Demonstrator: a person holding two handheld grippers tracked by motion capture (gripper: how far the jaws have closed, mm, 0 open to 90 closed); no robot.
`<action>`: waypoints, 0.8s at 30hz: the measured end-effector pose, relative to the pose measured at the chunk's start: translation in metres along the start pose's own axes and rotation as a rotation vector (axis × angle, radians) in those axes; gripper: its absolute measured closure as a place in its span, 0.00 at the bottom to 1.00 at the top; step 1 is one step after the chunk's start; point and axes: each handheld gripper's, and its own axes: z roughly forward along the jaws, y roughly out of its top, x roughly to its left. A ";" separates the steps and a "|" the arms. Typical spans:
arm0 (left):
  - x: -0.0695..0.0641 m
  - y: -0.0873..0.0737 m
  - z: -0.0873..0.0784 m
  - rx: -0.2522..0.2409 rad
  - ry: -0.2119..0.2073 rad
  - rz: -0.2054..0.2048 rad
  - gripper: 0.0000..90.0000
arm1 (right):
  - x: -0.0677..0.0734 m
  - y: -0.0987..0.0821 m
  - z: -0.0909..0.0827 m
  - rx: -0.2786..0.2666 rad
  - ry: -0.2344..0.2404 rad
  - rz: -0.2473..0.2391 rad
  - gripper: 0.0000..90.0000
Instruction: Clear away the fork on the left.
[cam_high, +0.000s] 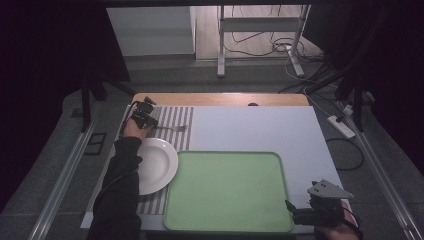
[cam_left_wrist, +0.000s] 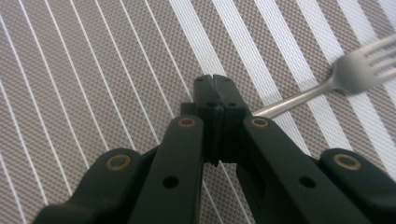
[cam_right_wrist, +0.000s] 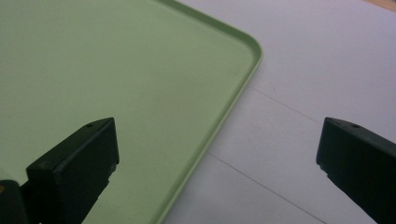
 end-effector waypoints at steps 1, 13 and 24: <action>0.000 0.000 0.000 0.000 0.000 0.000 0.99 | 0.000 0.000 0.000 0.000 0.000 -0.001 0.00; 0.000 -0.025 -0.013 0.058 -0.095 0.063 0.99 | 0.002 0.001 0.001 0.009 -0.005 -0.015 0.00; 0.001 -0.031 -0.020 0.021 -0.128 0.070 0.88 | 0.002 0.001 0.001 0.008 -0.006 -0.019 0.00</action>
